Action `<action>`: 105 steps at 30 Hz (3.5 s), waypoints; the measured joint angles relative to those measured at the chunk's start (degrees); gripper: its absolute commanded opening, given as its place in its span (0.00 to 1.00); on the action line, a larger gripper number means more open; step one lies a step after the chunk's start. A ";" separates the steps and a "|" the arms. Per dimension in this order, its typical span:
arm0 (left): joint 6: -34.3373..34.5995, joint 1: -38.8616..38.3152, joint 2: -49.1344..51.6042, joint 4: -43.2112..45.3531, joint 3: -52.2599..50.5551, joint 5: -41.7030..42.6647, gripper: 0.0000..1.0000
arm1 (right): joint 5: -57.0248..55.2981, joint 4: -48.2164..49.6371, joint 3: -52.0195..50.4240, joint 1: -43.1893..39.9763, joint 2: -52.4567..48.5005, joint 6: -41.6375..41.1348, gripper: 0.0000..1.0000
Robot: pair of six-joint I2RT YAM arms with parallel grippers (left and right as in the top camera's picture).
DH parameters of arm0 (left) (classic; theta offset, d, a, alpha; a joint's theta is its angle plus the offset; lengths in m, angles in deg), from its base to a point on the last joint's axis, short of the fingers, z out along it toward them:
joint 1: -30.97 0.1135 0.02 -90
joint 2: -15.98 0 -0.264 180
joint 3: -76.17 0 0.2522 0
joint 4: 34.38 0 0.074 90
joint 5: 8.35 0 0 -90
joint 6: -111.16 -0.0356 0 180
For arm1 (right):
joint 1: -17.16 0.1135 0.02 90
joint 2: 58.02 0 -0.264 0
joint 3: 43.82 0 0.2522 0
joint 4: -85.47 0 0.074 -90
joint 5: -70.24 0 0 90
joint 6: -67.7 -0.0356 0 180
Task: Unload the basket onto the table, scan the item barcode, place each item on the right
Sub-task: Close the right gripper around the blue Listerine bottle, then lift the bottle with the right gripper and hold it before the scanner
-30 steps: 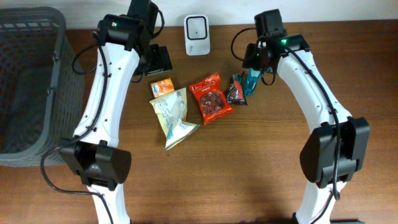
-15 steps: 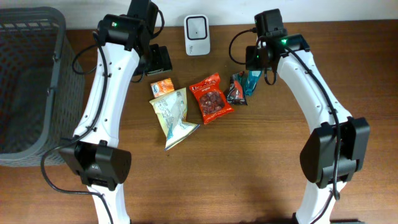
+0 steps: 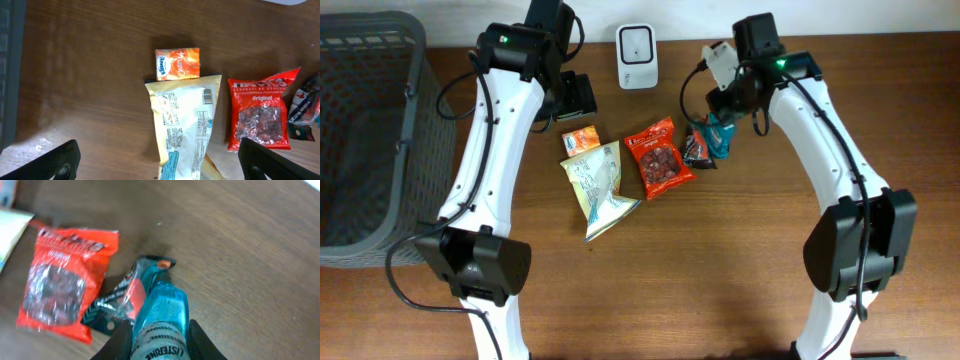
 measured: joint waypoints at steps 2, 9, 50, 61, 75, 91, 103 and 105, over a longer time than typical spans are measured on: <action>0.00 0.00 0.00 -0.02 0.00 0.00 0.99 | 3.06 -0.94 0.07 -1.97 0.00 3.41 0.27; 0.00 0.00 0.00 0.00 0.00 0.00 0.99 | 9.11 -5.31 0.28 -9.07 0.00 12.63 0.89; 0.00 0.00 0.00 -0.02 0.00 0.00 0.99 | -18.84 -20.74 15.61 0.55 -8.55 -79.28 0.63; 0.00 0.00 0.00 0.00 0.00 0.00 0.99 | -18.86 -21.09 15.61 0.55 -8.55 -77.00 0.51; 0.00 0.00 0.00 -0.02 0.00 0.00 0.99 | -16.94 -21.14 15.61 0.55 -8.55 -75.84 0.23; 0.00 0.00 0.00 -0.02 0.00 0.00 0.99 | -13.53 -15.43 15.80 0.55 -8.59 -21.38 0.20; 0.00 0.00 0.00 -0.02 0.00 0.00 0.99 | -10.16 -14.80 15.80 -3.08 -8.92 -19.45 0.92; 0.00 0.00 0.00 -0.02 0.00 0.00 0.99 | -10.21 -14.84 16.06 -3.10 -8.94 -21.03 0.94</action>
